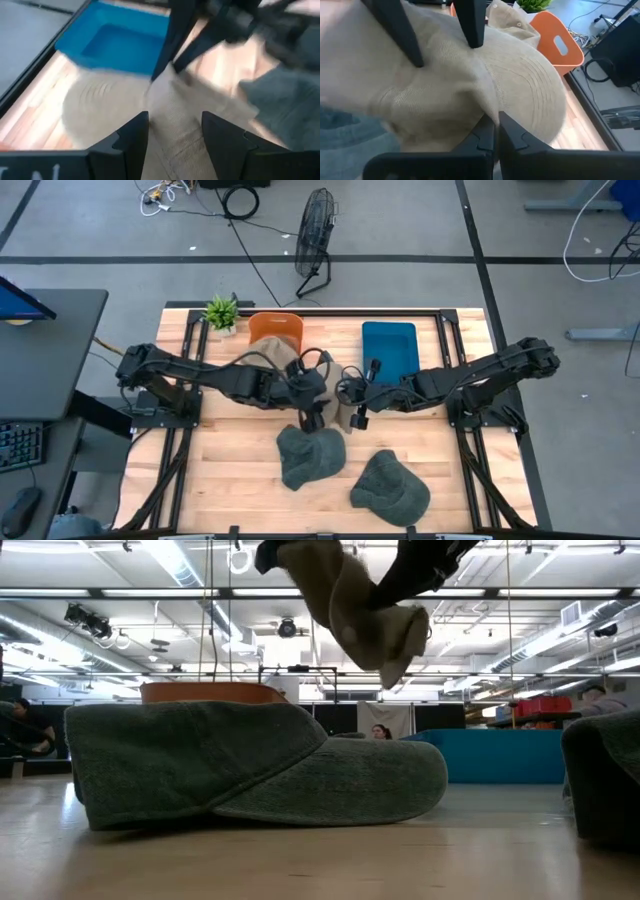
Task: Pick & Place hat
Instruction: Put the brown cap into the orange bin
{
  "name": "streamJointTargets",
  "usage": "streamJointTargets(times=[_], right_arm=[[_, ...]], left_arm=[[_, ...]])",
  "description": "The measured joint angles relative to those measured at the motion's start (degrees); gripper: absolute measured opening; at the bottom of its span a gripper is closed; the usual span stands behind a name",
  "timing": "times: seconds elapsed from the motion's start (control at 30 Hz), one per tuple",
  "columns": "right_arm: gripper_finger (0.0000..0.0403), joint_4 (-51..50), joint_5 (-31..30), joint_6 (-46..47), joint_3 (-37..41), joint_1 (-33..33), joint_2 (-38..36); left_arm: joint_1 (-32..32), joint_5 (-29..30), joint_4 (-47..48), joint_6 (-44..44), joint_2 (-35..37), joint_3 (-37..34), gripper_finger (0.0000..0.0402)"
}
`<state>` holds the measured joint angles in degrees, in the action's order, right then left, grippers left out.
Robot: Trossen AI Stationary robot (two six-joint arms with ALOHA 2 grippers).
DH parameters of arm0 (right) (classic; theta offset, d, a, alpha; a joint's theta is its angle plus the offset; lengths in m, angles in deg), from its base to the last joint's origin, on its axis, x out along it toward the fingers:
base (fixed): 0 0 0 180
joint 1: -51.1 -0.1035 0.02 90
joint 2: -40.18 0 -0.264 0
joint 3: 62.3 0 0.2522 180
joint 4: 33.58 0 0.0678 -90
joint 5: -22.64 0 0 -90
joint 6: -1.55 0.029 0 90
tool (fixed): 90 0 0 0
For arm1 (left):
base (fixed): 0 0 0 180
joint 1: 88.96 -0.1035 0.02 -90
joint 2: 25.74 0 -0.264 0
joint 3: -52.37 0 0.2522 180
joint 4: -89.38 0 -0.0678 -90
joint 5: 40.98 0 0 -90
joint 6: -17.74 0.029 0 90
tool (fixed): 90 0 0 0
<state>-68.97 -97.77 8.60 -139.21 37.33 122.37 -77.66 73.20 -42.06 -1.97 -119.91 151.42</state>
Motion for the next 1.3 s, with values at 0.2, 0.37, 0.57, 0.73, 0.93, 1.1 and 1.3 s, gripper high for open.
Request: streamJointTargets(times=[0.2, 0.37, 0.57, 0.73, 0.93, 1.1, 1.3], right_arm=[[0.0006, 0.01, 6.26, 0.71, 0.0, -0.29, 0.0], [0.0006, 0.42, 8.42, 1.0, 0.0, -0.28, -0.01], [0.0006, 1.56, 11.13, -0.91, 0.02, -0.27, -0.02], [0.0006, 1.85, 11.84, -1.58, 0.02, -0.27, -0.02], [0.0025, 1.68, 10.43, -1.77, 0.02, -0.36, -0.05], [0.0082, 0.68, 10.38, -0.14, 0.02, -0.1, -0.11], [0.0169, -0.59, 9.92, 6.47, 0.02, 0.01, -0.11]], left_arm=[[-0.32, 2.65, 5.18, 0.82, -0.71, -0.12, 0.0188], [-0.49, 1.28, 5.78, 4.68, -0.72, -0.06, 0.0179], [-0.49, 1.21, 6.0, 6.04, -0.72, -0.06, 0.013], [-0.51, 1.3, 5.84, 6.07, -0.72, -0.06, 0.0047], [-0.56, -0.1, 5.86, 5.99, -0.72, -0.06, 0.0024], [-0.56, -1.16, 5.89, 5.81, -0.76, -0.06, 0.0026], [-0.93, -0.69, 6.71, 1.97, -0.76, -0.06, 0.0018]])
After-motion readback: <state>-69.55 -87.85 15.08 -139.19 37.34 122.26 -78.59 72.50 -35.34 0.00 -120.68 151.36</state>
